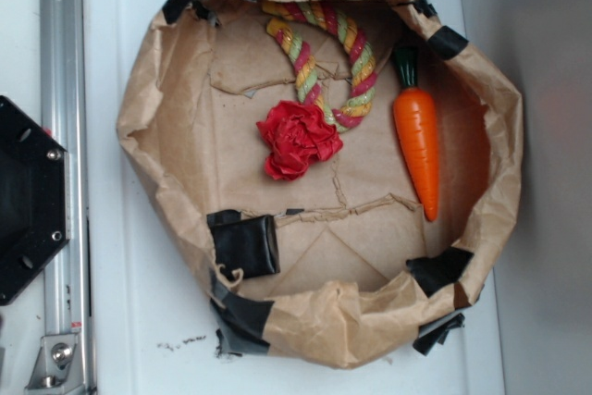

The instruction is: Grab the black box.

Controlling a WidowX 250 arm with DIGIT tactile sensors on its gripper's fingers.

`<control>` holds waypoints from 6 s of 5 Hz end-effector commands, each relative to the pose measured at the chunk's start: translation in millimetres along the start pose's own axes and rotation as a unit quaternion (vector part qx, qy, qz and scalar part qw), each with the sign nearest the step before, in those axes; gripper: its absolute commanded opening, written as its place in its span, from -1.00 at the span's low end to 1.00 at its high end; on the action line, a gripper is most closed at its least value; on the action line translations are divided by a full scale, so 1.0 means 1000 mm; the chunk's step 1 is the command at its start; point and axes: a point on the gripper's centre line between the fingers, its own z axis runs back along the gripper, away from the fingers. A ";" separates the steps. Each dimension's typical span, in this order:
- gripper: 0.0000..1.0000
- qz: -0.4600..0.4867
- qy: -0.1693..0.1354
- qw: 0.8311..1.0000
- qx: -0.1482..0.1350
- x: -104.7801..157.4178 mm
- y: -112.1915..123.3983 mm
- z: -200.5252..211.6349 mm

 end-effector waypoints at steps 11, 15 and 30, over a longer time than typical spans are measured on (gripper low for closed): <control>1.00 0.051 0.060 0.988 -0.136 0.095 0.006 -0.173; 1.00 -0.011 0.089 0.994 -0.066 0.063 -0.053 -0.211; -1.00 0.020 -0.029 0.993 -0.112 0.110 0.026 -0.111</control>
